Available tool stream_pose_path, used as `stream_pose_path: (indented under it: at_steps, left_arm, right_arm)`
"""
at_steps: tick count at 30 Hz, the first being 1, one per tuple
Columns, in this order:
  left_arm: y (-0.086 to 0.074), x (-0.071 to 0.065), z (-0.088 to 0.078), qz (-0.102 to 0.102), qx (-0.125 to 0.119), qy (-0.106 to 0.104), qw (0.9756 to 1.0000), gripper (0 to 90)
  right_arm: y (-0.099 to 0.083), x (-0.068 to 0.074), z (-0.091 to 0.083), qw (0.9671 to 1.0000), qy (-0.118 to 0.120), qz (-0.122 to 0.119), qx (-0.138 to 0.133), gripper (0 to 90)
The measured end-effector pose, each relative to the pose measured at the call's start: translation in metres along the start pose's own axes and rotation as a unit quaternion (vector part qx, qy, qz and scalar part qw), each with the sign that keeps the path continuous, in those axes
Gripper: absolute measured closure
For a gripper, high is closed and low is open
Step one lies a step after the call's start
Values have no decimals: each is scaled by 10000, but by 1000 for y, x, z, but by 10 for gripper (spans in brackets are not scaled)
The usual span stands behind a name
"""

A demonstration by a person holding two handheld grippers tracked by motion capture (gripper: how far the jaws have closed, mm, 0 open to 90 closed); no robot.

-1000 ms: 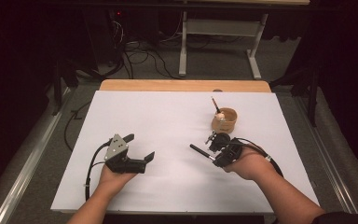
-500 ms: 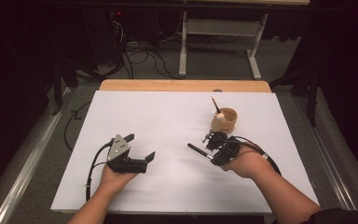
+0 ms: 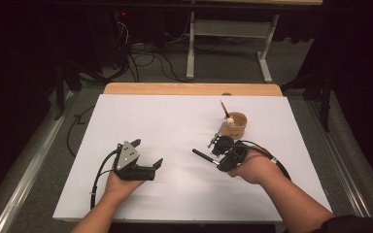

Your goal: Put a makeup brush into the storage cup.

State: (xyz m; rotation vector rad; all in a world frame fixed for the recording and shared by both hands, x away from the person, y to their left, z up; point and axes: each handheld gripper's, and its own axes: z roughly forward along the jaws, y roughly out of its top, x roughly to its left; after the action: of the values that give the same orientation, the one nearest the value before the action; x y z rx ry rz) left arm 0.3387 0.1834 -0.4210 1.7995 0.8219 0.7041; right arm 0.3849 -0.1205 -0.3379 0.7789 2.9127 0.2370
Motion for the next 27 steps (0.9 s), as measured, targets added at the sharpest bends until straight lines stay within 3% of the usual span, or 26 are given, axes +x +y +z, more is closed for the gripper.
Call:
stream_pose_path:
  at_steps: [5, 8, 13, 18, 27]
  left_arm:
    - [0, -4, 2, 169, 44, -10, 9998, 16]
    - [-1, -6, 3, 372, 127, 44, 9992, 17]
    - [-1, -7, 5, 468, 179, 36, 9987, 17]
    - [0, -9, 6, 521, 176, 34, 9985, 19]
    - [2, -15, 3, 906, 69, 118, 9958, 37]
  right_arm:
    - [5, 2, -3, 10000, -45, -61, -27, 785]
    - [6, 5, -3, 10000, 5, -69, -50, 785]
    - [7, 10, -4, 9999, 4, -120, -42, 785]
    - [7, 9, -4, 9999, 8, -136, -26, 785]
    - [3, 10, -6, 9999, -16, -166, -2, 785]
